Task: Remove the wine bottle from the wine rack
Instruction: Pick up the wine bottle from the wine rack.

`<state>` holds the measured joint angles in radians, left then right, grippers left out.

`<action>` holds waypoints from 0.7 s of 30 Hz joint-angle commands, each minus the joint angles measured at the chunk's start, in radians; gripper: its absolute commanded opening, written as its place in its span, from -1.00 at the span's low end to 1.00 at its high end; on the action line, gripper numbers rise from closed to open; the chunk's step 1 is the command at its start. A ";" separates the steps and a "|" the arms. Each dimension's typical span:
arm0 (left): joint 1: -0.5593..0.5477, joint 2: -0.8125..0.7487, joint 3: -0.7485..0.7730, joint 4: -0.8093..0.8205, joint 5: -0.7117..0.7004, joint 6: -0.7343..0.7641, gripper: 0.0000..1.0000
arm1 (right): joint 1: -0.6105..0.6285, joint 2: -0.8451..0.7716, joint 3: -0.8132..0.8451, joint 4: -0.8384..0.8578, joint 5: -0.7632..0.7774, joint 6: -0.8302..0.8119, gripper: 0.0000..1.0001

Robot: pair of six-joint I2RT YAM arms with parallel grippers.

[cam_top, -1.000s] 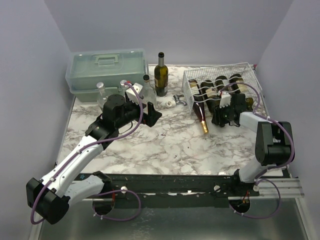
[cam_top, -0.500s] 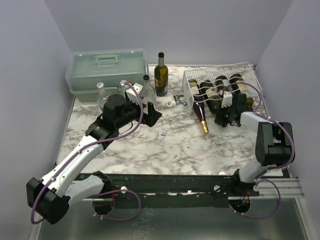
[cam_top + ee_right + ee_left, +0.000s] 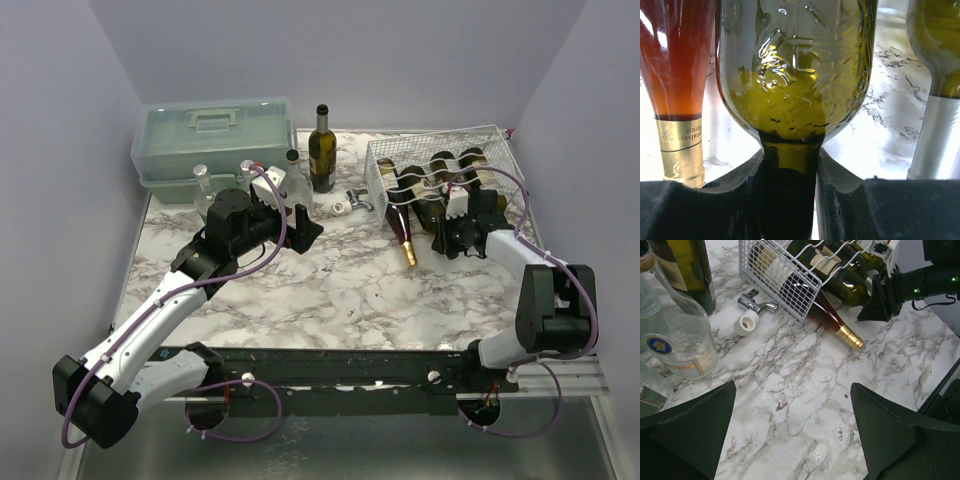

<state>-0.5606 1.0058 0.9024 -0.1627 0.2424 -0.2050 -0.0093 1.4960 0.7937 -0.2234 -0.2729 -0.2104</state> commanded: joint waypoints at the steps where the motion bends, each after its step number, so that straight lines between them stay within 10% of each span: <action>1: -0.002 -0.004 -0.007 0.011 -0.020 0.012 0.97 | 0.008 -0.082 -0.001 0.041 0.000 -0.027 -1.00; 21: -0.003 -0.010 -0.007 0.011 -0.026 0.014 0.97 | 0.004 -0.241 -0.073 -0.093 0.070 -0.136 -1.00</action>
<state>-0.5606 1.0058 0.9020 -0.1627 0.2367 -0.2008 -0.0074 1.3235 0.7235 -0.3550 -0.1947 -0.2947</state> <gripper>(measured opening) 0.987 0.361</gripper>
